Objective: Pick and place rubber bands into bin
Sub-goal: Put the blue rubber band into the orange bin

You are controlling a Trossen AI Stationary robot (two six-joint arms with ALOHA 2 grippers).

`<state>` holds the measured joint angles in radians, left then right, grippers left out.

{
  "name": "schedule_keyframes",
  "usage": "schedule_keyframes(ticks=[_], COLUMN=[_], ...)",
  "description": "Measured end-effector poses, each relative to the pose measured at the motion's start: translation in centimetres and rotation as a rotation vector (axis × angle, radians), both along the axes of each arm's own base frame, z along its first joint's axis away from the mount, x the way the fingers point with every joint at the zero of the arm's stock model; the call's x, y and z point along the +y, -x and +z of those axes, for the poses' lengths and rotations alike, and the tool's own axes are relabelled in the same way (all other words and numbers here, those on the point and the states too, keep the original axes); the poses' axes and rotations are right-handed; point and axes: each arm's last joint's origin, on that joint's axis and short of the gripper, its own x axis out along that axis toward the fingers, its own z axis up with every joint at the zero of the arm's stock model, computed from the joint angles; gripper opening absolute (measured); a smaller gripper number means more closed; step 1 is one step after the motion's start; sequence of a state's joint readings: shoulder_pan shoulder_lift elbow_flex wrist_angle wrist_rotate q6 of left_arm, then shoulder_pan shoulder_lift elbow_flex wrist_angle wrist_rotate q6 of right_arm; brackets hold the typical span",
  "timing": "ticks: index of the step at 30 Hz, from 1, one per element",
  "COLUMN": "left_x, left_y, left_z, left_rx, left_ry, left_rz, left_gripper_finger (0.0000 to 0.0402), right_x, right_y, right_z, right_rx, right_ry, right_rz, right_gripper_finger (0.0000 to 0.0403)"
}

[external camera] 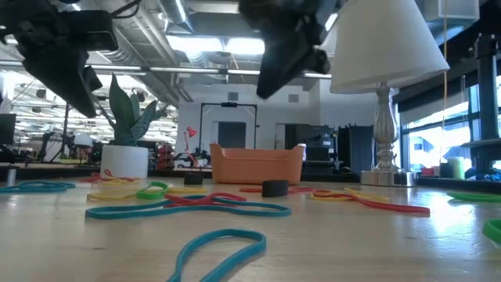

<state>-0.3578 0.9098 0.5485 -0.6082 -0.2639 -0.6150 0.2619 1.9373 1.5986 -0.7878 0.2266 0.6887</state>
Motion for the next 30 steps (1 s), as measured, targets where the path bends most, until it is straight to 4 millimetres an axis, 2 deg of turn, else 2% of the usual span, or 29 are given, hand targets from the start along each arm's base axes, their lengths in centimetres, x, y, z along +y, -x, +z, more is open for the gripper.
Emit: schedule_keyframes(ticks=[4,7,17,24,30], left_x=[-0.3,-0.5,-1.2,-1.2,-1.2], left_y=[0.1,0.2,0.5,0.5,0.5], left_z=[-0.2,-0.2,-0.2,-0.2,-0.2], left_rx=[0.003,0.001,-0.002,-0.002,-0.001], left_ry=[-0.004,-0.002,-0.009,-0.011,-0.017], left_rz=[-0.026,-0.039,-0.084,-0.085,-0.093], left_gripper_finger=[0.0003,0.0003,0.0003,0.0003,0.0003], right_x=[1.1,2.6,6.7,6.8,6.4], right_y=[-1.9,-2.6,-2.6,-3.3,-4.0], right_z=[-1.5,-2.5,-6.3,-9.0,-10.6], right_rx=[0.070,0.097,0.169,0.188,0.193], right_ry=[-0.095,-0.104,-0.023,0.008,0.021], right_rz=[-0.008,0.052,0.246,0.259,0.241], right_gripper_finger=[0.0030,0.0041,0.0096,0.0111,0.0091])
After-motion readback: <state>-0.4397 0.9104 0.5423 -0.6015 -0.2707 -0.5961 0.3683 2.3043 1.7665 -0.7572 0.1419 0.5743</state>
